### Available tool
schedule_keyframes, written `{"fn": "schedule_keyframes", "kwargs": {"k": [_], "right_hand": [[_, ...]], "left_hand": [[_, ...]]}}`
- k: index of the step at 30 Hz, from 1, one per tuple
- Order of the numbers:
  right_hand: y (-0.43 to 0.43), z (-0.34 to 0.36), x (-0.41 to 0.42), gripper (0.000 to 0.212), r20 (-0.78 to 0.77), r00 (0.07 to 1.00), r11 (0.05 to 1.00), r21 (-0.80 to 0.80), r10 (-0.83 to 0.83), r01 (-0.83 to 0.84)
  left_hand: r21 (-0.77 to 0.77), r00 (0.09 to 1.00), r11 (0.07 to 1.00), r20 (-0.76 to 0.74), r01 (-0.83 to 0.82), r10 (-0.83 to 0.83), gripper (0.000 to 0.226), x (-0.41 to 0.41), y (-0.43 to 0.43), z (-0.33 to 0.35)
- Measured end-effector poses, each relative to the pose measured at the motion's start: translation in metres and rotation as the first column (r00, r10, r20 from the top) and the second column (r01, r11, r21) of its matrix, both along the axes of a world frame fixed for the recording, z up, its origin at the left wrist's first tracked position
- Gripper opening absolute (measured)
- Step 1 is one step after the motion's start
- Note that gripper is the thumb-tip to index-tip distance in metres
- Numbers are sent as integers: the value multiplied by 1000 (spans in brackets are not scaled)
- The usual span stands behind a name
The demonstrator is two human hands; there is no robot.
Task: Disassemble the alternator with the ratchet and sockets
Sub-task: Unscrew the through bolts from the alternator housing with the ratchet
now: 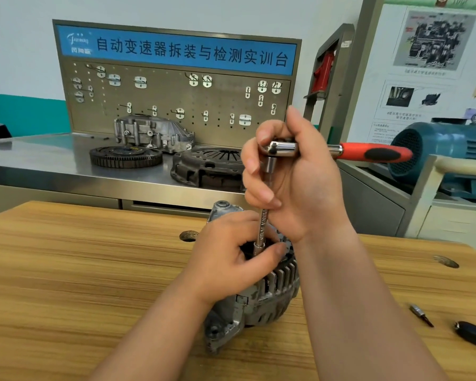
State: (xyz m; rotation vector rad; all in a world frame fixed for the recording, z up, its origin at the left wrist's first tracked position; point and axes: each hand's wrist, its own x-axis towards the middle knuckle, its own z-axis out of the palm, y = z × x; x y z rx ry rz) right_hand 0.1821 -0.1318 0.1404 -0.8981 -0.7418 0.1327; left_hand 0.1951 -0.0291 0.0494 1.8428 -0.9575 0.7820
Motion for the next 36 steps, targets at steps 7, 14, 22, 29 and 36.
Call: {"fn": "schedule_keyframes", "kwargs": {"k": [7, 14, 22, 29, 36], "right_hand": [[-6, -12, -10, 45, 142, 961, 971, 30, -237, 236], [5, -15, -14, 37, 209, 933, 951, -31, -294, 307], [18, -24, -13, 34, 299, 786, 808, -74, -541, 584], [11, -24, -11, 18, 652, 412, 578, 50, -637, 814], [3, -22, -12, 24, 388, 769, 844, 45, -508, 535]], "left_hand": [[-43, 992, 995, 87, -89, 92, 27, -22, 15, 6], [-206, 973, 978, -222, 21, -68, 29, -34, 3, -18], [-405, 929, 914, -325, 33, -178, 19, -29, 0, -22], [-337, 971, 941, -233, -26, -56, 19, -31, -13, -32], [-168, 993, 986, -115, -9, -11, 31, -29, -17, -12]]}}
